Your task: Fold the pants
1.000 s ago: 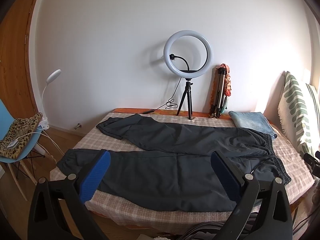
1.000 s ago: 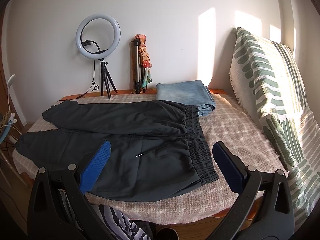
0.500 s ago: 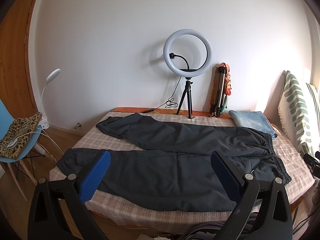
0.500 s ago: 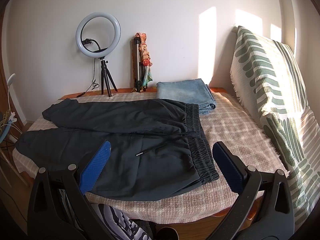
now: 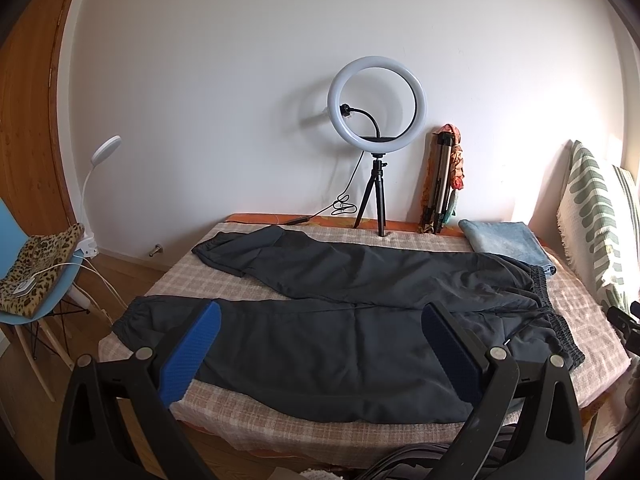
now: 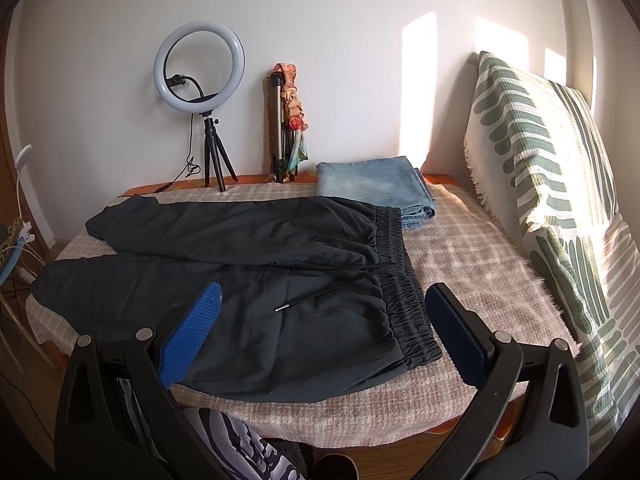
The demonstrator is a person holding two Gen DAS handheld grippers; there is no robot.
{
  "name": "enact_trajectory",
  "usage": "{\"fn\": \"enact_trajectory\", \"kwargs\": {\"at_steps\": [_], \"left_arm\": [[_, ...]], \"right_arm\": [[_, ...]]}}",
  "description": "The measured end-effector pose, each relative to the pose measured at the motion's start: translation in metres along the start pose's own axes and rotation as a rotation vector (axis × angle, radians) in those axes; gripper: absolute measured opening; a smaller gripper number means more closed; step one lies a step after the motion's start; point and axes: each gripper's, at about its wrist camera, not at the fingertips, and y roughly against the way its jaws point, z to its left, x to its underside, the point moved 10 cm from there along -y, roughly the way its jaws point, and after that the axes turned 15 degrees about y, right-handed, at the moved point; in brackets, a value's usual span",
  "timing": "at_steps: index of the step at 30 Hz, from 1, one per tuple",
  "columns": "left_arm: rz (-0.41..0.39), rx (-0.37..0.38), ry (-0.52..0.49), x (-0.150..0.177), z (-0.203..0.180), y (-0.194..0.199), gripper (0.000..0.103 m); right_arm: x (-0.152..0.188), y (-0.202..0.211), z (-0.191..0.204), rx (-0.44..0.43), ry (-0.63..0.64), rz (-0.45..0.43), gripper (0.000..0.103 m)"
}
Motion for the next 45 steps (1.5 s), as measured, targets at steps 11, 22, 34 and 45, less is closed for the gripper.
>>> {"fn": "enact_trajectory", "kwargs": {"at_steps": [11, 22, 34, 45], "left_arm": [[0.001, -0.007, 0.006, -0.001, 0.006, -0.005, 0.102], [0.025, -0.011, -0.004, 0.000, 0.016, -0.018, 0.102], [0.138, -0.084, -0.005, -0.015, 0.081, -0.078, 0.102], [0.250, -0.138, -0.002, -0.067, 0.138, -0.177, 0.095]], "right_arm": [[-0.006, -0.003, 0.007, -0.010, 0.011, -0.003, 0.103], [-0.023, -0.013, 0.013, -0.040, 0.050, -0.001, 0.103], [-0.093, -0.051, 0.033, -0.166, 0.162, -0.027, 0.103], [-0.171, -0.154, 0.077, -0.284, 0.280, 0.026, 0.103]]}}
